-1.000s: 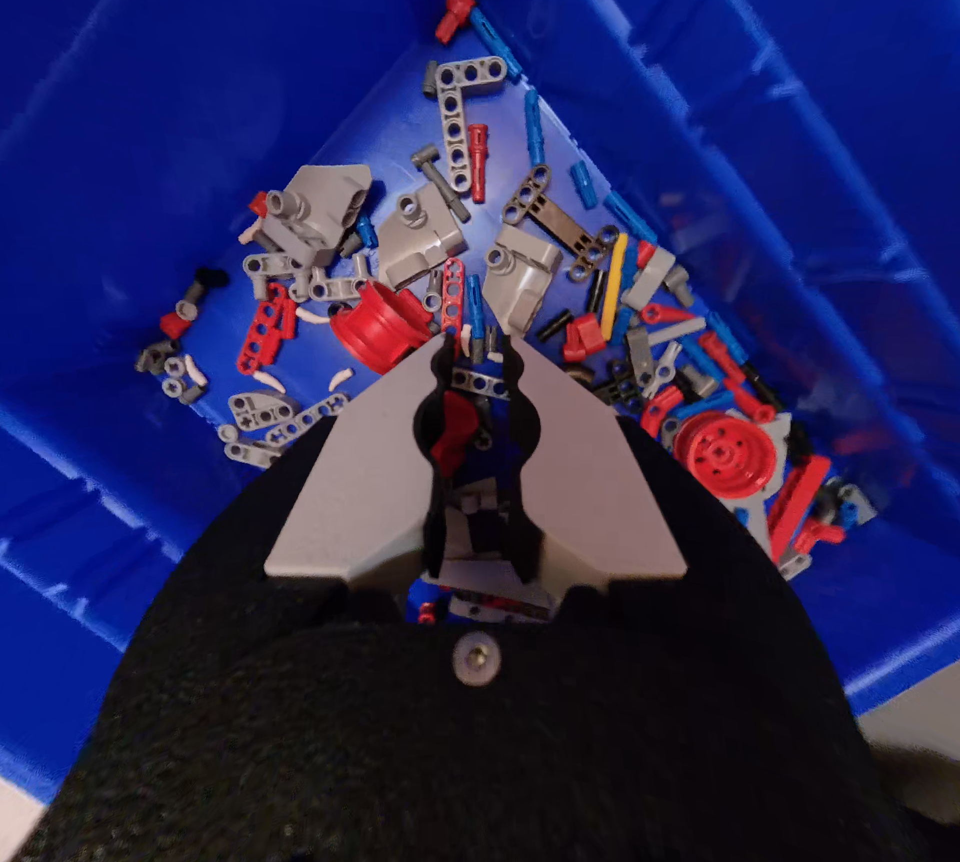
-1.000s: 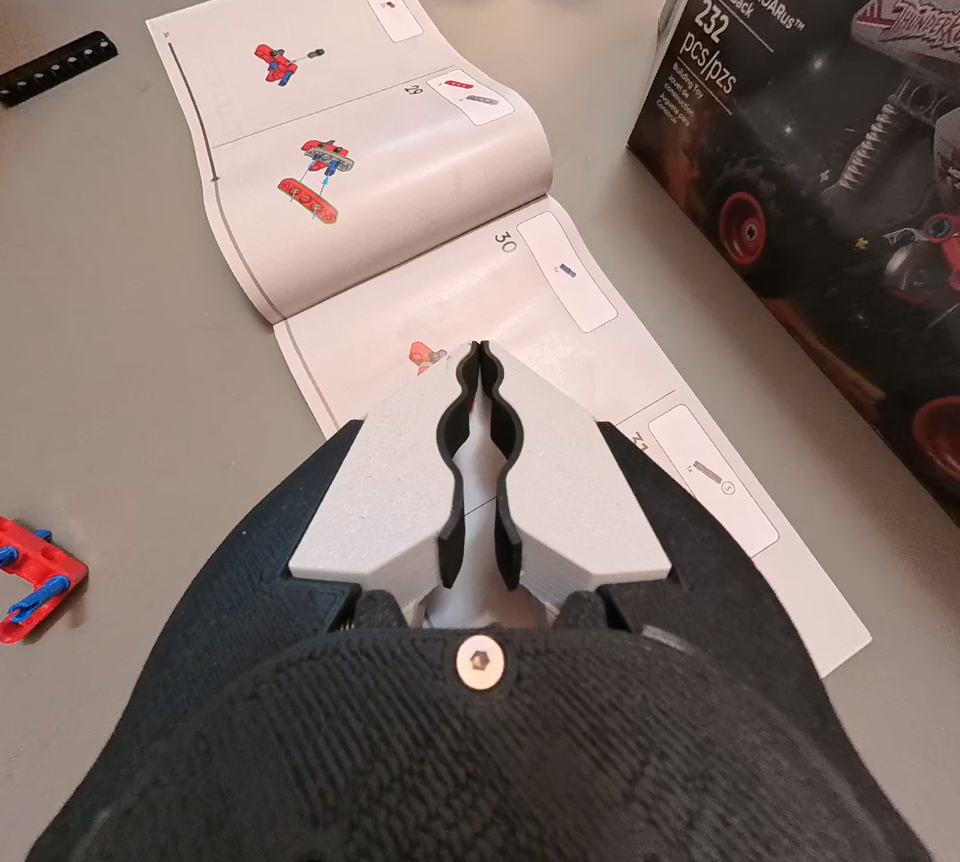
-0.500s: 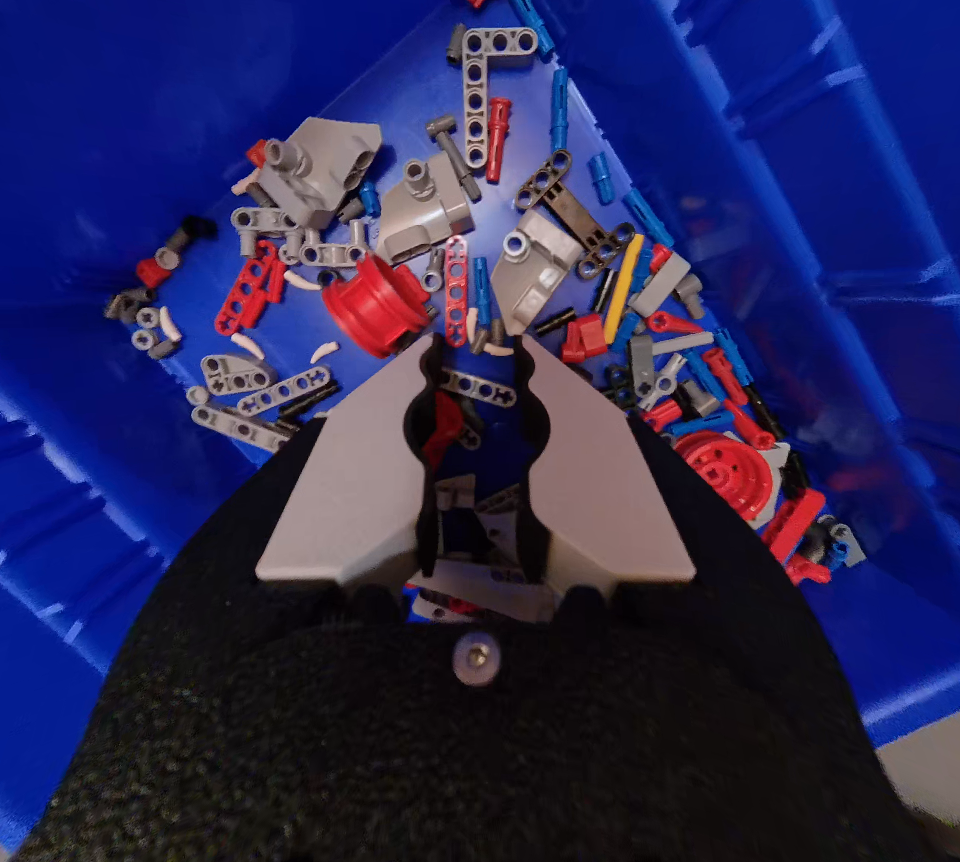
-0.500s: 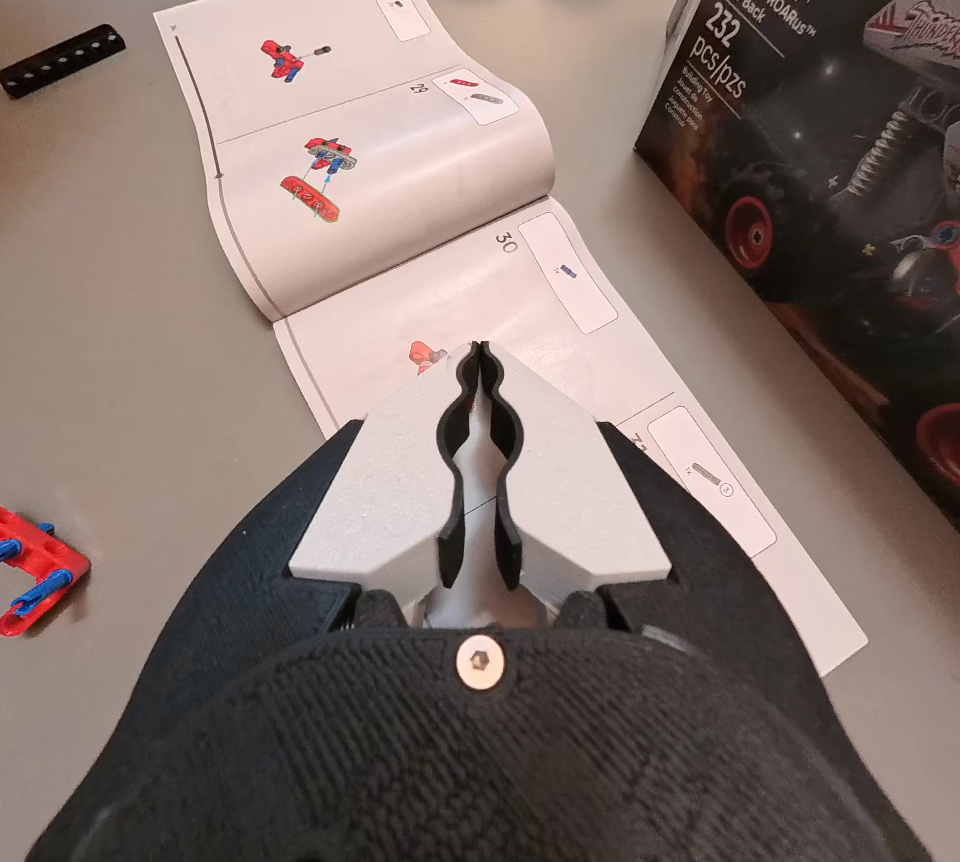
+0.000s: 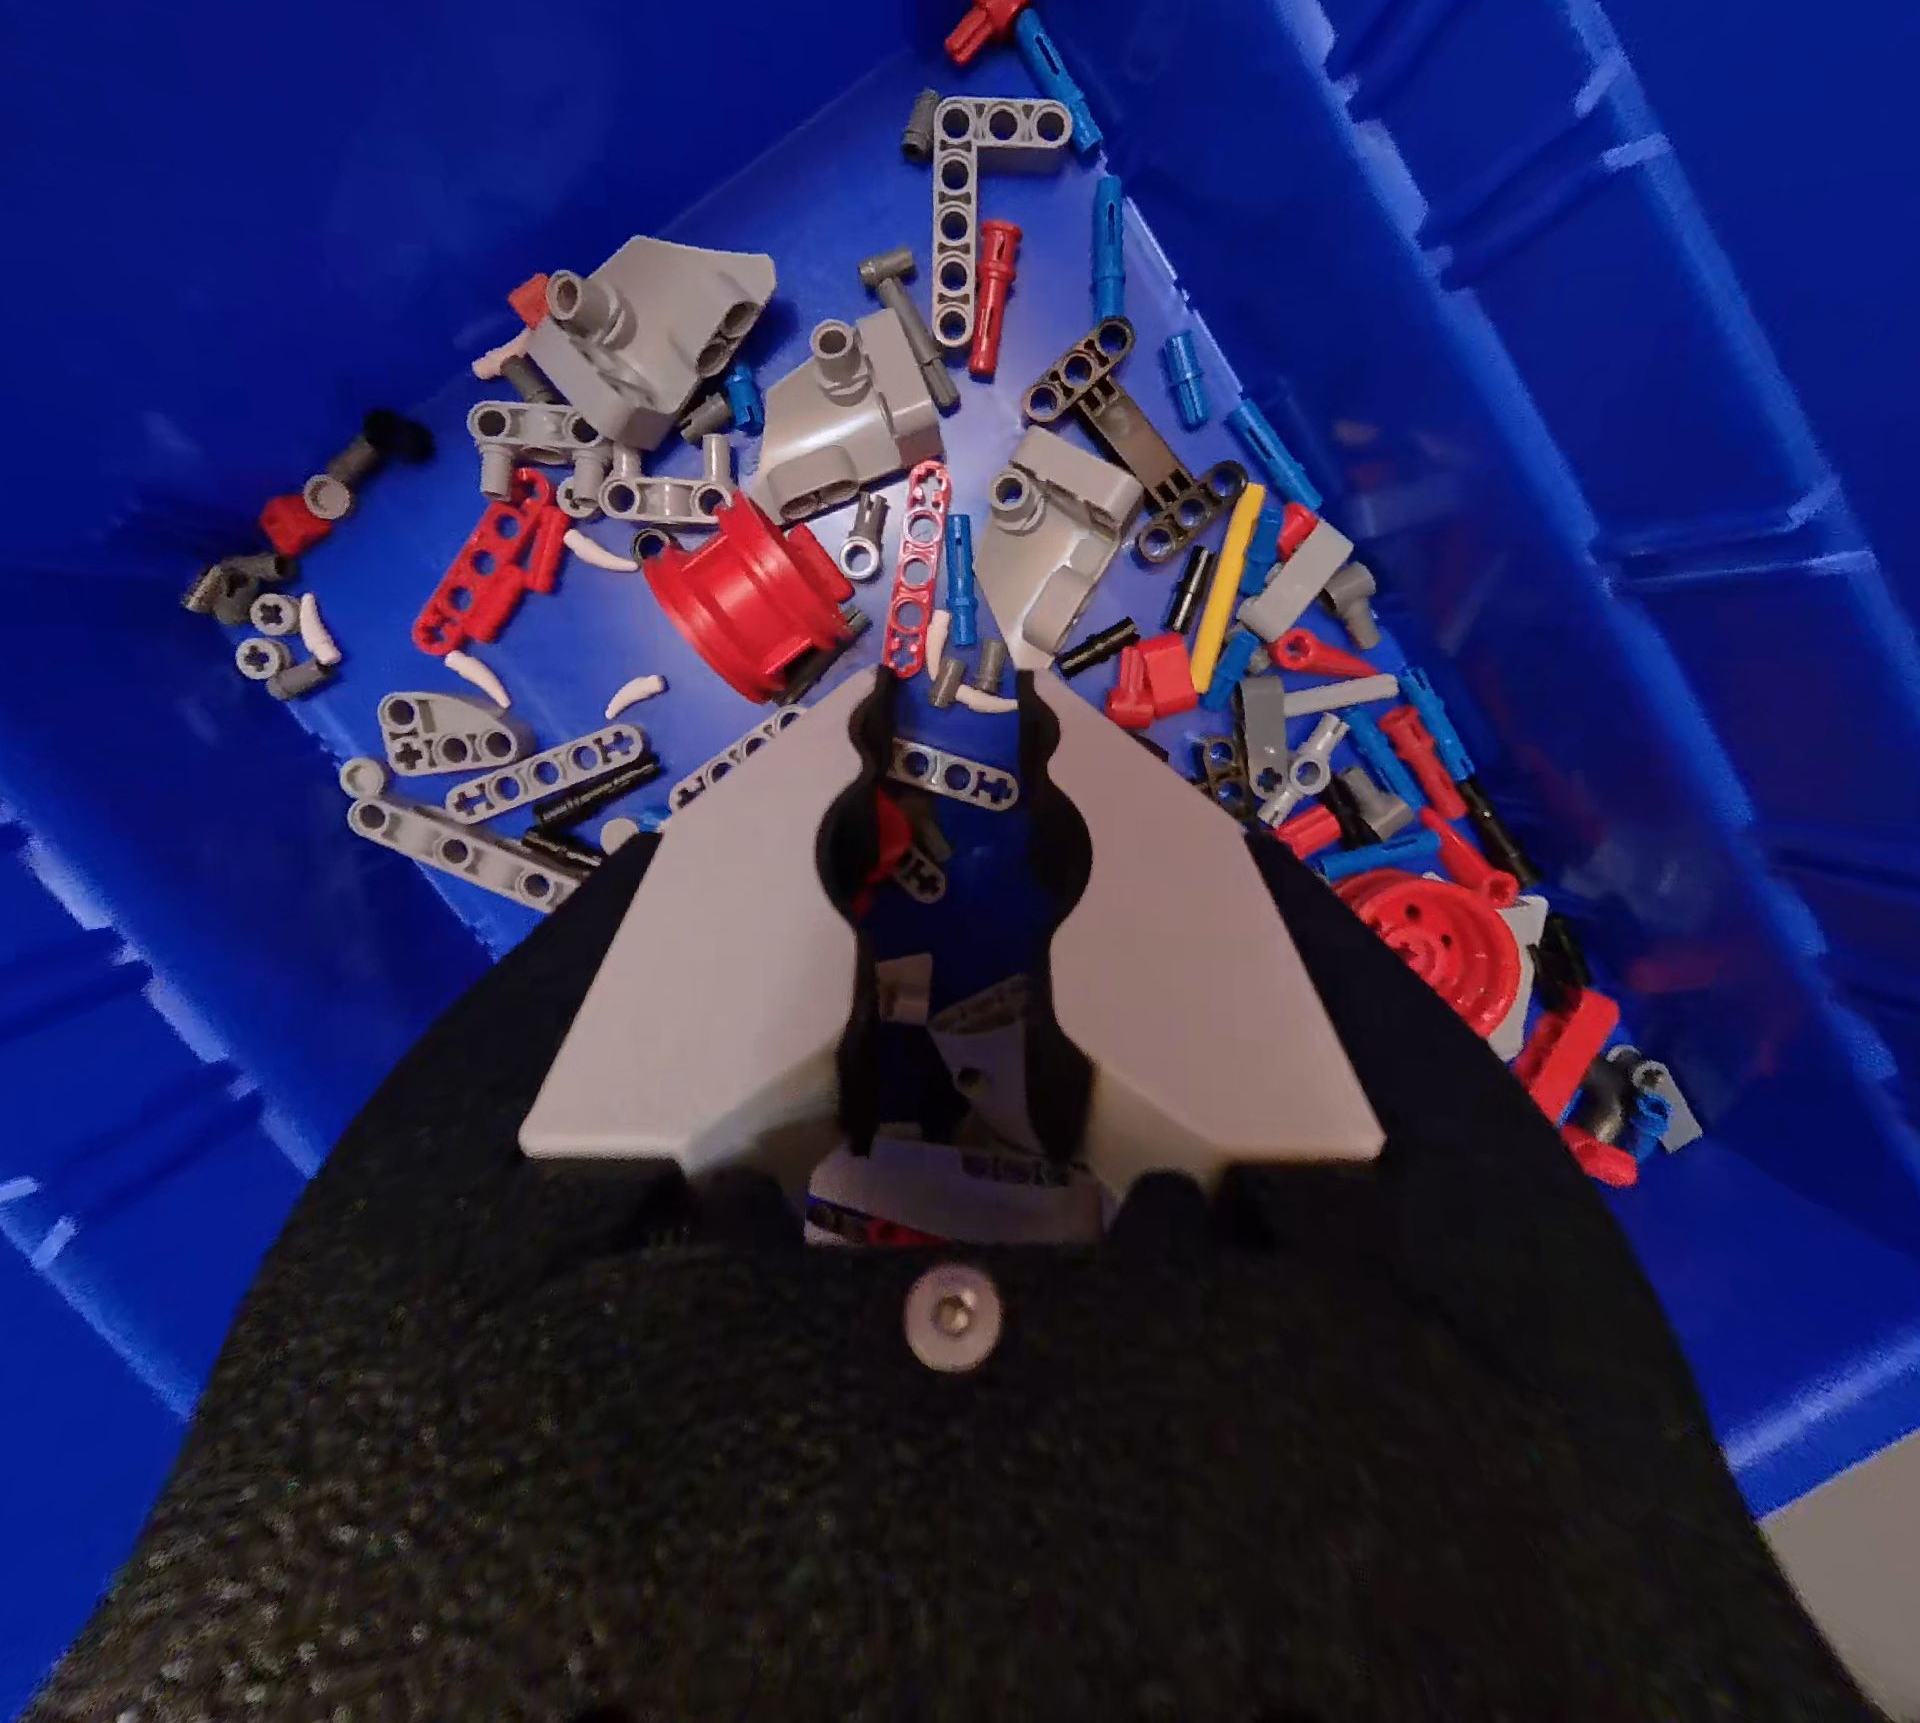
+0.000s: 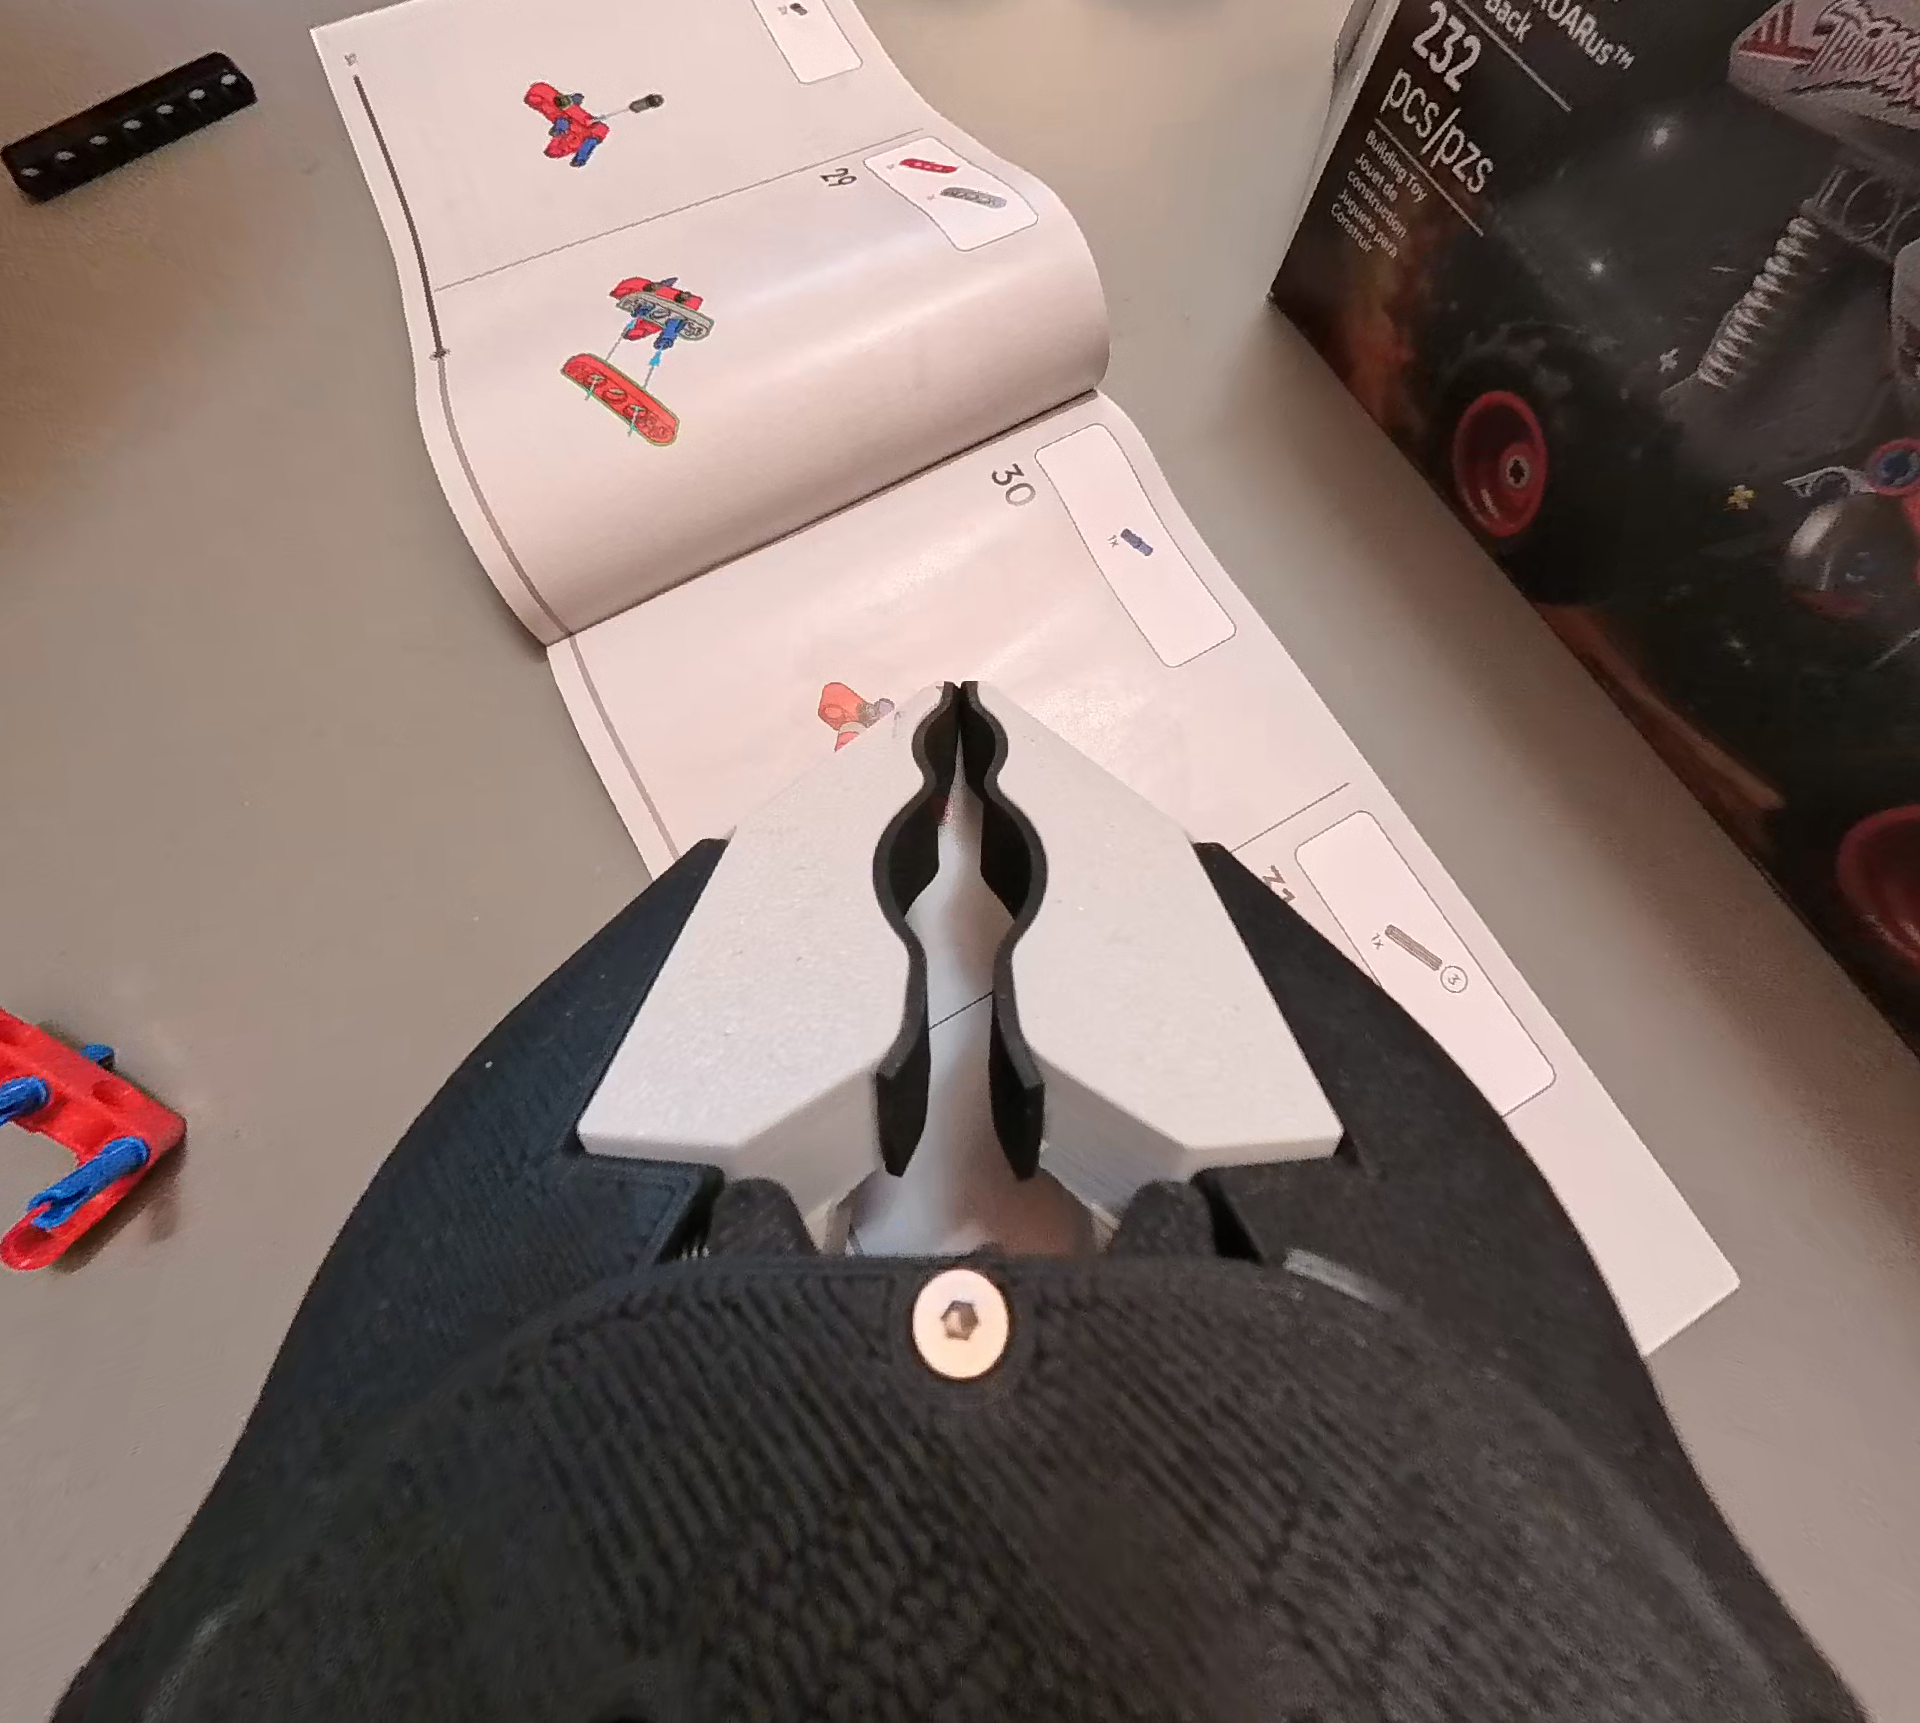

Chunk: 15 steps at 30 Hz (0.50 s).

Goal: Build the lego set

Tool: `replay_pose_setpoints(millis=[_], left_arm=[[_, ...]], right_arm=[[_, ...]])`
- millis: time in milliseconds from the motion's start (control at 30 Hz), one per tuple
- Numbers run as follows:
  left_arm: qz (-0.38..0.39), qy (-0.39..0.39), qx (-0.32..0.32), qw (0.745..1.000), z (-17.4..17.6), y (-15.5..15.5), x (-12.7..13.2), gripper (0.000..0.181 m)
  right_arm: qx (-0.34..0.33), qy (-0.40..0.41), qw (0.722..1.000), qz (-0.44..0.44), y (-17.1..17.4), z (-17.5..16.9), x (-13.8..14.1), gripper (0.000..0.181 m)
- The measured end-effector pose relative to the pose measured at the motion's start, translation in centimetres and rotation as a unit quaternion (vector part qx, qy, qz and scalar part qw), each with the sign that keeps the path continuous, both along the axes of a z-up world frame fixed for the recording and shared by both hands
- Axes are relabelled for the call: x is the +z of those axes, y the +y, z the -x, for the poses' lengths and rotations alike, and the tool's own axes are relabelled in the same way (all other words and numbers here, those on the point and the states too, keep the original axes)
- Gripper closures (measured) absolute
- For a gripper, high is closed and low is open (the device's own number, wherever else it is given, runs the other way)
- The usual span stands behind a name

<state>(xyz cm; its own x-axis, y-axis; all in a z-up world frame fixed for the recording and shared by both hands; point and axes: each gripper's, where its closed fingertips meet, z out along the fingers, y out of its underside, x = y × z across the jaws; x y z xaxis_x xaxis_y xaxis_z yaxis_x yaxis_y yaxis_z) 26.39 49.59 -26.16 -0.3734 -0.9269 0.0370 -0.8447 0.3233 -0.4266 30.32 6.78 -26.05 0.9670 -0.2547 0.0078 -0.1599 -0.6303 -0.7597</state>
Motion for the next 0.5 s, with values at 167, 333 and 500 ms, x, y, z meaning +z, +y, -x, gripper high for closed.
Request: replay_pose_setpoints(millis=[167,333,500], left_arm=[[-0.009,-0.014,-0.030,0.999,0.16,-0.56,0.21,0.164],[-0.023,-0.020,-0.049,0.998,0.11,-1.03,0.21,0.165],[-0.026,-0.004,-0.043,0.999,0.65,-0.55,-0.20,0.164]], right_arm=[[0.000,-0.002,1.000,0.001,-0.01,0.00,0.00,0.181],[0.003,-0.003,1.000,0.001,0.01,0.07,0.00,0.181],[0.004,-0.002,1.000,0.001,0.02,0.11,0.00,0.181]])
